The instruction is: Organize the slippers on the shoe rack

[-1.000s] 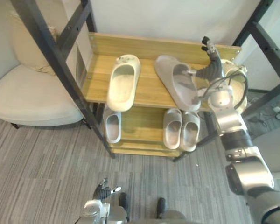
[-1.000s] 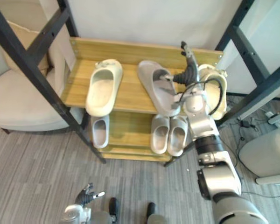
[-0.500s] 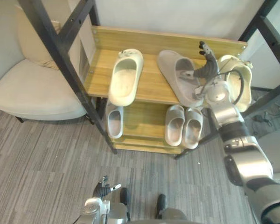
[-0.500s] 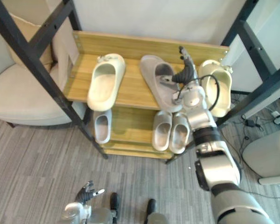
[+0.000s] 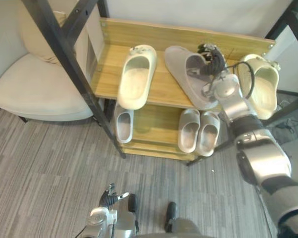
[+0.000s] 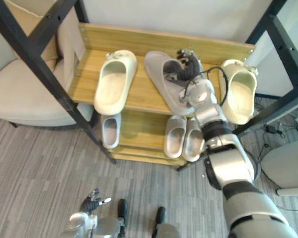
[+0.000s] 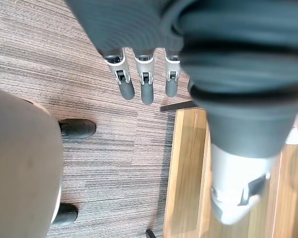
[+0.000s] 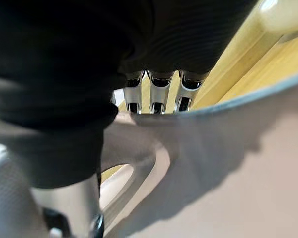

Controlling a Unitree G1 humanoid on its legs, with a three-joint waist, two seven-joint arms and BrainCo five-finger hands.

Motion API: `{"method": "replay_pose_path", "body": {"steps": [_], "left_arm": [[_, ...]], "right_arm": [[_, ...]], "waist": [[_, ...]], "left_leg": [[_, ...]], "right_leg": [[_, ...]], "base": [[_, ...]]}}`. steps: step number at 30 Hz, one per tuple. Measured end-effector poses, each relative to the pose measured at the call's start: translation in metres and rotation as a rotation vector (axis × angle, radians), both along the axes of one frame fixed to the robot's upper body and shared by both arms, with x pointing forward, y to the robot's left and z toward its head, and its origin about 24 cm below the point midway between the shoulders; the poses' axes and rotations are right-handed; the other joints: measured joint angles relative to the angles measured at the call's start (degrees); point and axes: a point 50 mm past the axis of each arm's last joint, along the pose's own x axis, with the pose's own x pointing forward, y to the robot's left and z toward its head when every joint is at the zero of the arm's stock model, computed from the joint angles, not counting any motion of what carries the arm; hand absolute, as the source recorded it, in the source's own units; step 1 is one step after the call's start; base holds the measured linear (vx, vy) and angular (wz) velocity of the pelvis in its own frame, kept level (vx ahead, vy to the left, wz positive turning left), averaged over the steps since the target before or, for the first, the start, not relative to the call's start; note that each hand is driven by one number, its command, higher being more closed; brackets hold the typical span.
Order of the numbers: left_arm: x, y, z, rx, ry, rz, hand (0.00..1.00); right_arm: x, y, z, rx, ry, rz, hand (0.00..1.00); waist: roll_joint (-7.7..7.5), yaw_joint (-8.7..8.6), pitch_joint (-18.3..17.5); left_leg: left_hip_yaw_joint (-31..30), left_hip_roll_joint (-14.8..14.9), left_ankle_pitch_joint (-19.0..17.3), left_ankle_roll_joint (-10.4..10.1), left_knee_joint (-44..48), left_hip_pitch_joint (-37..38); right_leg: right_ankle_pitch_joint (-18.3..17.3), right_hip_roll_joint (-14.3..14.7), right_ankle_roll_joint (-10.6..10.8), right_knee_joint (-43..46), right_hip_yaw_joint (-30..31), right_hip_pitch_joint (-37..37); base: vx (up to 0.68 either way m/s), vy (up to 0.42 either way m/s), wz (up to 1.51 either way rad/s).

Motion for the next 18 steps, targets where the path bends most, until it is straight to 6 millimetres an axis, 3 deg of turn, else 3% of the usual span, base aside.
{"method": "replay_pose_path", "body": {"steps": [11, 18], "left_arm": [[0.001, 0.0, 0.001, -0.007, -0.005, 0.013, 0.0], [0.0, 0.001, 0.0, -0.005, -0.001, 0.015, 0.0]], "right_arm": [[-0.001, 0.005, 0.002, 0.006, -0.012, 0.034, 1.0], [-0.019, 0.015, -0.004, -0.001, -0.086, 0.122, 1.0]], "waist": [[-0.09, 0.69, 0.04], [-0.17, -0.22, 0.01]], "left_leg": [[0.11, 0.31, -0.06, -0.12, 0.01, 0.03], [0.3, 0.34, -0.07, -0.14, 0.13, 0.33]], "right_leg": [[-0.09, 0.26, -0.14, -0.2, -0.12, 0.15], [-0.06, 0.25, -0.09, -0.16, 0.01, 0.37]], "base": [[0.0, -0.002, 0.0], [0.0, 0.0, 0.0]]}}
